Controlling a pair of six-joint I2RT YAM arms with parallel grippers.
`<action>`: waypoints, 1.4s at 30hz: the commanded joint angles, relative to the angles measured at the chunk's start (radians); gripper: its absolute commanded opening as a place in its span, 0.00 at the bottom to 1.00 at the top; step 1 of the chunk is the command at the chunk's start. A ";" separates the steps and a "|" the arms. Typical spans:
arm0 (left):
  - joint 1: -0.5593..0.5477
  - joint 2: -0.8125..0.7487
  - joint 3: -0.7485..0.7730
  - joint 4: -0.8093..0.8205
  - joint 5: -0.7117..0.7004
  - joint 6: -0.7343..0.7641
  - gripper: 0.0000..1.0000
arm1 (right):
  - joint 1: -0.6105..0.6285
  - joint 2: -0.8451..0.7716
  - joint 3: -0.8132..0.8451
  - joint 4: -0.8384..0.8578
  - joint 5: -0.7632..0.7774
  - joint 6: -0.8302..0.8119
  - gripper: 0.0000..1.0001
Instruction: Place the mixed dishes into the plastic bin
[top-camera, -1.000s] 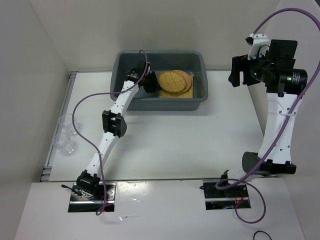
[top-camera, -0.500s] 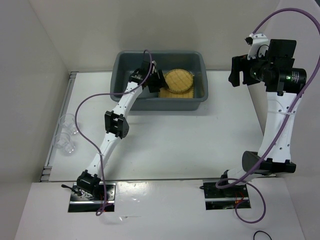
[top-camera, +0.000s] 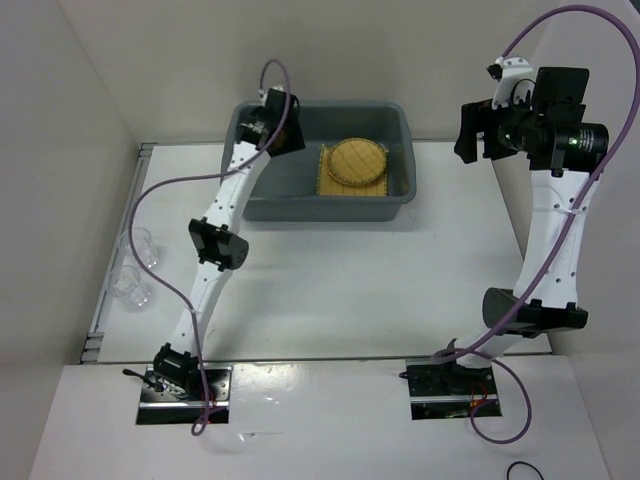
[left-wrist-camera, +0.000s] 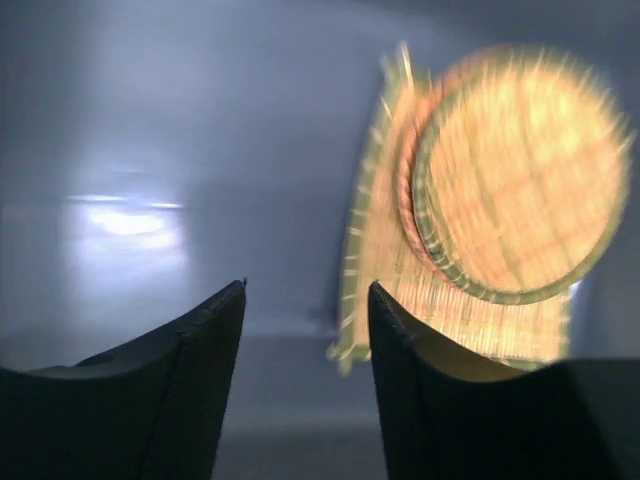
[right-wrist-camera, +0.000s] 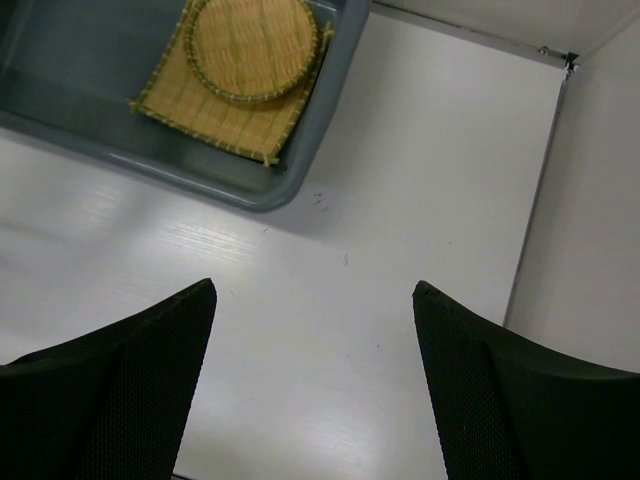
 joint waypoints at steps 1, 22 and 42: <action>0.029 -0.253 0.033 -0.144 -0.328 0.022 0.60 | -0.006 0.037 0.073 0.012 -0.043 -0.009 0.84; 0.569 -0.995 -1.483 0.172 -0.348 -0.165 1.00 | 0.057 0.155 0.189 -0.006 -0.115 0.000 0.84; 0.687 -0.904 -1.705 0.313 -0.164 -0.153 0.96 | 0.066 0.143 0.130 -0.006 -0.077 0.000 0.84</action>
